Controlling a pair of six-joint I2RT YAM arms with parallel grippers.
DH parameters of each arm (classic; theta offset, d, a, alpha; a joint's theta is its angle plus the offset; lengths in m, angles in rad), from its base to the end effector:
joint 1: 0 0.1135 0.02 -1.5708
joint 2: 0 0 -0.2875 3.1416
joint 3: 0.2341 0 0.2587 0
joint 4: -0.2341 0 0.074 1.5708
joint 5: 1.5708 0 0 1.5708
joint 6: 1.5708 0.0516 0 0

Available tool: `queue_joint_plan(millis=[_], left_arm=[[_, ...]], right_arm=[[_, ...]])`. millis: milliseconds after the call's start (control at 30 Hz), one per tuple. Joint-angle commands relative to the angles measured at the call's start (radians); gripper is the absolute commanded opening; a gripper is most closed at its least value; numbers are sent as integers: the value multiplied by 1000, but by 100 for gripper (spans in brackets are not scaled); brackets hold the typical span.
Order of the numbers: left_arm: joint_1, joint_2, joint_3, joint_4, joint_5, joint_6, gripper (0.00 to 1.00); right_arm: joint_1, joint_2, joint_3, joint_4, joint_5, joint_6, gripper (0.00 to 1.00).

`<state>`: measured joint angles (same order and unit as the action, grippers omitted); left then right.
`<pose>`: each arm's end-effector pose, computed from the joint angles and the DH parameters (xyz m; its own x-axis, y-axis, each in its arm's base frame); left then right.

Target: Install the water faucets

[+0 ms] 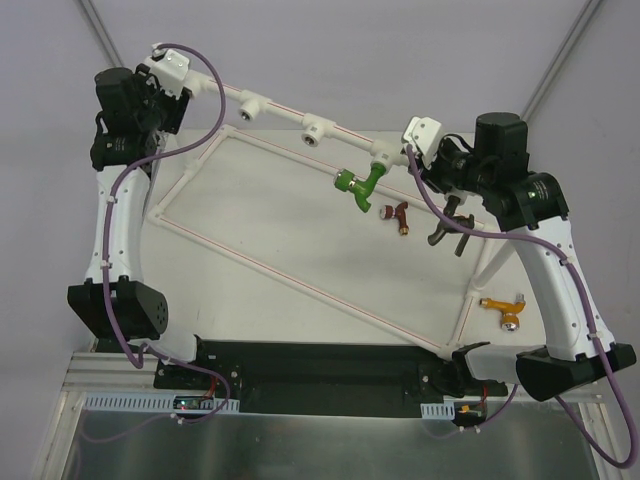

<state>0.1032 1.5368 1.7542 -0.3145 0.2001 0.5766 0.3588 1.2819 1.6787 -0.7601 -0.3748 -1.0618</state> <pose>0.3661 0.0276 0.5016 -0.0286 0.5342 -0.8449 0.1329 0.8397 0.5265 0.2378 0.1094 0.4983 0.4030 -0.7167 -0.5691 -0.6059 0.2571 -0.7528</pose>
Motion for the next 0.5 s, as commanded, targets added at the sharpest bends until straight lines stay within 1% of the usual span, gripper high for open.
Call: queue_joint_plan(millis=[0, 67, 133, 200, 267, 300, 433, 467], left_arm=[[-68, -12, -59, 9, -116, 271, 0], [-86, -20, -82, 25, -134, 313, 0], [-99, -38, -136, 52, -171, 379, 0], [-108, -62, -198, 115, -198, 452, 0], [-149, -78, -241, 184, -246, 503, 0], [-157, -89, -280, 207, -267, 555, 0], [-186, -112, -364, 339, -343, 666, 0], [-192, -116, -381, 368, -353, 715, 0]], right_arm=[[16, -38, -10, 18, -79, 33, 2], [16, -38, -10, 19, -78, 33, 2], [17, -38, -14, 21, -78, 31, 2], [16, -41, -16, 24, -78, 31, 2], [17, -41, -16, 25, -76, 33, 2], [16, -39, -16, 25, -78, 31, 2], [16, -41, -17, 27, -78, 33, 2], [16, -39, -16, 27, -78, 33, 2]])
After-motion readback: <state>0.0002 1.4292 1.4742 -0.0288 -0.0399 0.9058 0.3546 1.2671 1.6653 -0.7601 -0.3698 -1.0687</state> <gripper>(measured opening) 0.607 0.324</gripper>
